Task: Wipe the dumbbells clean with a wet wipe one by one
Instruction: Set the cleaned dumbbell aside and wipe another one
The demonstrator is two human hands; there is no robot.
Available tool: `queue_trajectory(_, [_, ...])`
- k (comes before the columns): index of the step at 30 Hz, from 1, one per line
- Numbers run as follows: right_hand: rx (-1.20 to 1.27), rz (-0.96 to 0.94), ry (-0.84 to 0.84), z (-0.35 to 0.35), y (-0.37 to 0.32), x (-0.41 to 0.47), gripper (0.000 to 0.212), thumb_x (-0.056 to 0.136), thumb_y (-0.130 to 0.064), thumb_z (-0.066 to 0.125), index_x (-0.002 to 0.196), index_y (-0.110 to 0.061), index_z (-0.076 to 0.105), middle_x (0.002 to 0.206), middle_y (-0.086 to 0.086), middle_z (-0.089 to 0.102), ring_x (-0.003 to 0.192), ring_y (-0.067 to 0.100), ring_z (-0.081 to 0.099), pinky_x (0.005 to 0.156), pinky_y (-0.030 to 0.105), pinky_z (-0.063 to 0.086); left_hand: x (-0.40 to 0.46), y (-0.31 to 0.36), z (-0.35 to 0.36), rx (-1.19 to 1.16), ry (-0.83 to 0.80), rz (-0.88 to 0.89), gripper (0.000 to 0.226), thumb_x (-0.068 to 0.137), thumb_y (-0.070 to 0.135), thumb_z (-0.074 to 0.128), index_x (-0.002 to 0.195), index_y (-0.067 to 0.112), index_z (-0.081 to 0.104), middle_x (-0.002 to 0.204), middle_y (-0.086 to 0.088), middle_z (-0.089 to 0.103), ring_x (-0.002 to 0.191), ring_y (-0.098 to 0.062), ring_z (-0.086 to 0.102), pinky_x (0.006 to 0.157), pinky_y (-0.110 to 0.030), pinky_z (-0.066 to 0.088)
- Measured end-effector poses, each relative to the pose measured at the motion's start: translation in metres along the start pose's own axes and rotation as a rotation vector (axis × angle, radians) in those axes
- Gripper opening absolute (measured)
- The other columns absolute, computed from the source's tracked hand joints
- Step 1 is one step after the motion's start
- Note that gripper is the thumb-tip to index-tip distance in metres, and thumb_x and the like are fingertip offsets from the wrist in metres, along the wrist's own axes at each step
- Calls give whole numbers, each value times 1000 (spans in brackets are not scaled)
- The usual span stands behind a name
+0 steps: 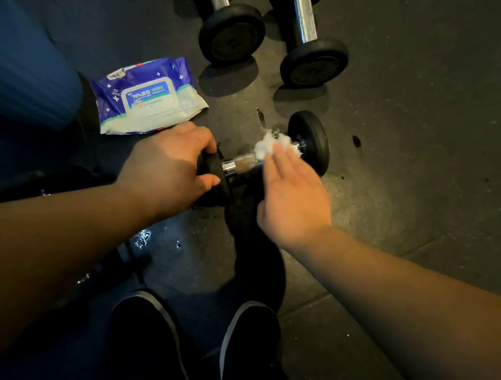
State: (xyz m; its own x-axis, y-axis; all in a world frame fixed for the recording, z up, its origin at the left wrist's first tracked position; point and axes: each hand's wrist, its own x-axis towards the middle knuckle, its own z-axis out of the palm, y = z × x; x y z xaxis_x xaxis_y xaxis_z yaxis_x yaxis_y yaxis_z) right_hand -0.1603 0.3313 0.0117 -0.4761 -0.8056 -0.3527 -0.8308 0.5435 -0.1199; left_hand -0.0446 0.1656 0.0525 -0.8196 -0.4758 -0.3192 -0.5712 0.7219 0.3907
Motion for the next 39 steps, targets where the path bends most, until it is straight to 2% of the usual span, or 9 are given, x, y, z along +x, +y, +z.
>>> queue_trajectory(3, [18,66,-21,-3,0,-2,84,81,-29,53,155,-1,24,164,21,15,154,34,9,124,43,17,-3,3,4,-10,8,-4,47,75,37,80,115,25,59,117,3,56,108,-21,54,91,-39,45])
queue_trajectory(7, [-31,-174,-85,1,-14,-9,86,81,-31,55,155,0,24,165,20,15,154,36,7,124,46,17,-4,4,8,-1,-44,-47,85,76,41,80,147,23,38,144,-1,43,132,-24,42,108,-43,39])
queue_trajectory(10, [-69,-310,-116,1,-15,-10,86,78,-30,56,153,0,30,164,20,21,153,35,13,123,46,18,-1,1,10,56,-178,-72,99,77,52,76,154,16,25,157,-4,32,142,-25,32,115,-41,31])
queue_trajectory(14, [-32,-314,-130,-8,-13,3,79,79,-27,60,150,-3,36,160,16,29,150,32,23,124,42,18,-5,5,13,80,-235,-79,95,77,55,75,151,18,29,155,-4,37,141,-24,35,113,-41,35])
queue_trajectory(18, [-51,-283,-144,-15,-15,10,64,78,-32,60,136,-7,50,141,12,47,135,33,42,118,39,28,-9,9,15,81,-220,-75,89,68,58,80,136,21,37,136,-5,53,127,-27,48,96,-43,46])
queue_trajectory(22, [-111,-392,-191,-11,-8,-5,79,78,-31,61,149,-5,40,156,15,37,145,34,33,123,43,21,-17,15,25,84,-208,-65,93,62,58,84,131,22,33,129,-5,55,121,-26,51,88,-41,48])
queue_trajectory(27, [-94,-249,-172,-16,4,-13,78,82,-30,57,153,-9,33,159,14,32,148,32,27,124,41,18,-28,19,34,77,-155,-85,97,62,55,85,134,22,30,134,-6,53,122,-29,49,88,-43,48])
queue_trajectory(32, [-69,-362,-206,-11,-15,-20,79,88,-32,54,157,-8,25,166,12,17,154,28,12,126,40,6,-27,21,34,78,-158,-83,89,64,51,86,130,22,32,131,-6,55,117,-28,54,86,-42,46])
queue_trajectory(39, [-132,-98,-89,-2,4,-16,78,94,-31,43,159,-5,8,167,18,3,155,32,-1,126,45,4,1,6,7,2,-238,-134,92,68,52,83,144,26,38,143,-3,50,127,-26,50,103,-39,43])
